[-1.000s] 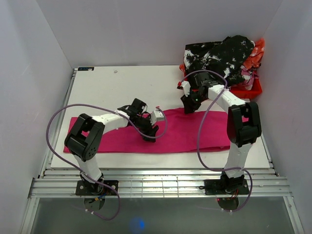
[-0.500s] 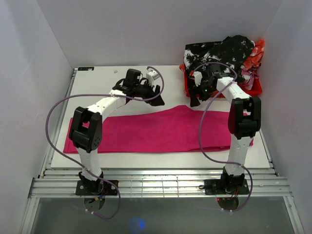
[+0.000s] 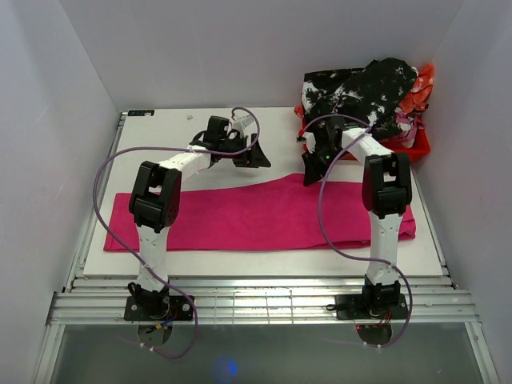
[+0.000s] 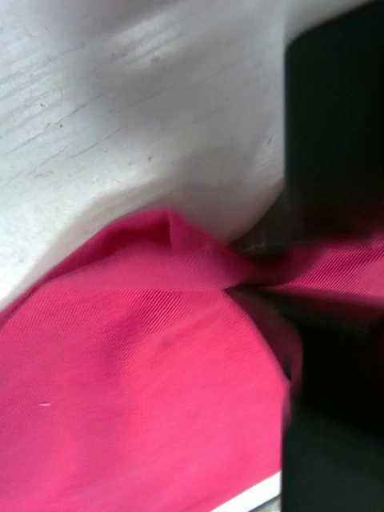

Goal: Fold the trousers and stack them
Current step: Fold the trousers

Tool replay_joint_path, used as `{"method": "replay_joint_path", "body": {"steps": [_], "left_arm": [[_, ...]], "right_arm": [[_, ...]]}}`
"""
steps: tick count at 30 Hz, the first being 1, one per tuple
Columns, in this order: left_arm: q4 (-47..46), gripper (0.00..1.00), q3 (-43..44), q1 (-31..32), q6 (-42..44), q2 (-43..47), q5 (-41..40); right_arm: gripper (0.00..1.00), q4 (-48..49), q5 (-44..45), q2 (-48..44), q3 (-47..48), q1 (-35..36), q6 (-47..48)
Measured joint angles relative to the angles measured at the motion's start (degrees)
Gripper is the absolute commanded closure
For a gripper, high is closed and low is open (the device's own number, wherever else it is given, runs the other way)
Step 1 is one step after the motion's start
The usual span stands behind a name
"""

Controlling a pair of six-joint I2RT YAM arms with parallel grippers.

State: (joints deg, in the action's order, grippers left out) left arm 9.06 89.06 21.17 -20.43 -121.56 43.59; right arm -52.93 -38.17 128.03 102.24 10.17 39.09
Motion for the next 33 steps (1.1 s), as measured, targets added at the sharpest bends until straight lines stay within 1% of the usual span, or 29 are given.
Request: {"method": "replay_joint_path", "body": {"steps": [1,5,9,14,20,27,33], "left_arm": [[-0.66,0.20,0.00,0.02,-1.03,0.00,0.17],[-1.70,0.19,0.00,0.07,-4.28,0.00,0.57],[-2.60,0.19,-0.13,0.52,-7.21,0.00,0.74],[-4.46,0.16,-1.25,1.77,-11.08,0.09,0.57],[-6.49,0.16,-5.40,5.14,-13.66,0.48,0.55],[-9.57,0.18,-10.93,8.17,-15.67,0.57,0.66],[-13.49,0.19,-11.02,9.68,-16.63,0.57,0.61]], "right_arm": [[0.92,0.17,0.09,-0.02,-0.37,0.31,0.48],[0.92,4.31,0.96,-3.13,-6.10,1.03,-0.24],[0.92,11.93,3.50,-12.83,-17.07,2.03,-0.68],[0.92,26.43,10.45,-28.33,-34.38,5.97,-0.66],[0.92,41.92,20.28,-37.59,-50.25,11.72,2.16],[0.92,54.36,29.14,-42.82,-59.43,16.04,5.73],[0.92,59.17,32.54,-45.62,-63.84,18.03,8.35]]}}
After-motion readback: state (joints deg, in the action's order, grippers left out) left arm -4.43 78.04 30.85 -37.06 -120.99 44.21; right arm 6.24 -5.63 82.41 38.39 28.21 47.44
